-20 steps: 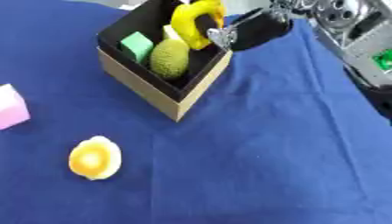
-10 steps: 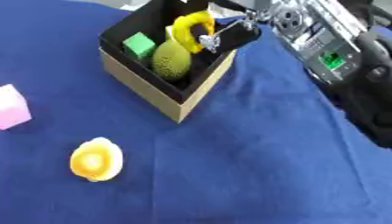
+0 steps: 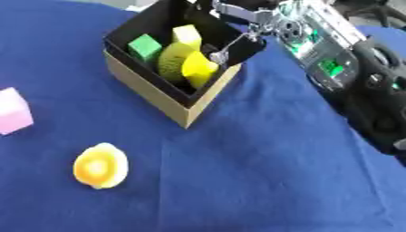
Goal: Pick up objects on the table and place them in the box.
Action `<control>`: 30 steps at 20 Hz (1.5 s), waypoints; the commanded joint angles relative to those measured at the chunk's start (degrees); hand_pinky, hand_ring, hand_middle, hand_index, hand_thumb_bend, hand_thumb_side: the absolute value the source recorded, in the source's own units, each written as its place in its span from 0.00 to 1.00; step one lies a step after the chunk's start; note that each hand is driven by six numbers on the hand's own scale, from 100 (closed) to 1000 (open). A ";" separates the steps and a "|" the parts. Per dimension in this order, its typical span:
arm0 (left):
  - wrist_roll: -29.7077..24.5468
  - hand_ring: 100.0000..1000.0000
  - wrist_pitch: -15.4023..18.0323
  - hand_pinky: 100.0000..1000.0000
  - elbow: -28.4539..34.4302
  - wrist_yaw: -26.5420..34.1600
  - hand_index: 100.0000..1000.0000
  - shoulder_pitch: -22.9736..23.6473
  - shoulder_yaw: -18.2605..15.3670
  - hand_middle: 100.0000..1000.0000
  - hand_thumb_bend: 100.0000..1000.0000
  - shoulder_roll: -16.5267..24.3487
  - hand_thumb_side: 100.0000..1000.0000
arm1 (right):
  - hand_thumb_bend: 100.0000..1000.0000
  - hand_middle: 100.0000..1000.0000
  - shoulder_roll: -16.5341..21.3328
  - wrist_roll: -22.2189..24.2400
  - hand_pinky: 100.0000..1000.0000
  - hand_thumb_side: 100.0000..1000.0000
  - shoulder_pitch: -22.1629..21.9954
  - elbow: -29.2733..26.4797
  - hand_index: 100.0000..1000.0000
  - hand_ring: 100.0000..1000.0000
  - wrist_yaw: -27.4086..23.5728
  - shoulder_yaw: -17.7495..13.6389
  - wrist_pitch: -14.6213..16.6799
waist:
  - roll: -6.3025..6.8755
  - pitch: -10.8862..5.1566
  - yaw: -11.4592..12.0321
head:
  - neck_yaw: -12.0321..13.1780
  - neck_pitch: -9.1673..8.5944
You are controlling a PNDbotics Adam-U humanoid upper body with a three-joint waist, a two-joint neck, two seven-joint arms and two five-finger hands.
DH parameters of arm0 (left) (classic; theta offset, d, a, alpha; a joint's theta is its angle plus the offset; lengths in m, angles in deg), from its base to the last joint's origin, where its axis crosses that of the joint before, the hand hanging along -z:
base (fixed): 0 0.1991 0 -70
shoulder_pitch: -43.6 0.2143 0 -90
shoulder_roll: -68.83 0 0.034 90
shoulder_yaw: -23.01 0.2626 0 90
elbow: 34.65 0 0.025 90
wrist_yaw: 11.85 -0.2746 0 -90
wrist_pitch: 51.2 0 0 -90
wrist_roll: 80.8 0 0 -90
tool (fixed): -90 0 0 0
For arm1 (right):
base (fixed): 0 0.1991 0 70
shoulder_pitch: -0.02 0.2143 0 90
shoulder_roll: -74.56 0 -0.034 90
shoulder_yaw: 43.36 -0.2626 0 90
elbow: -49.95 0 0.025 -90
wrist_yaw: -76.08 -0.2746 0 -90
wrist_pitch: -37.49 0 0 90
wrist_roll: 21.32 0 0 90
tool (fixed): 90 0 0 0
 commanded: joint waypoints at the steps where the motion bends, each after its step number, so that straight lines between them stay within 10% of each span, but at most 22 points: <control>1: -0.23 0.71 -0.01 0.75 0.89 0.34 0.74 -0.65 -0.24 0.59 0.03 1.44 0.55 | 0.14 0.82 1.03 -0.14 0.86 0.00 0.56 -0.33 0.88 0.87 0.83 -1.24 -0.02 | 0.44 -1.48 -0.13 | 0.26 -0.17; 13: -0.89 0.71 -0.59 0.76 0.89 -0.52 0.75 -1.08 0.40 0.60 0.04 5.54 0.54 | 0.00 0.72 10.79 -8.28 0.82 0.00 -10.00 -19.95 0.82 0.79 -7.37 -7.55 -2.36 | 1.47 -2.30 -1.78 | 1.76 0.85; 21: -11.28 0.74 -10.52 0.78 0.89 -9.51 0.79 -4.70 4.94 0.65 0.05 23.01 0.53 | 0.00 0.69 15.77 -18.20 0.82 0.03 -22.50 -20.90 0.79 0.77 -11.01 -13.56 5.50 | 3.30 -3.14 -3.71 | 3.54 1.56; 30: -27.21 0.76 -20.57 0.81 0.72 -8.56 0.82 -4.23 10.55 0.69 0.08 40.01 0.53 | 0.00 0.70 19.62 -21.53 0.81 0.12 -42.74 -20.90 0.79 0.78 -3.17 -14.49 12.50 | 4.22 -3.03 -6.41 | 7.14 1.93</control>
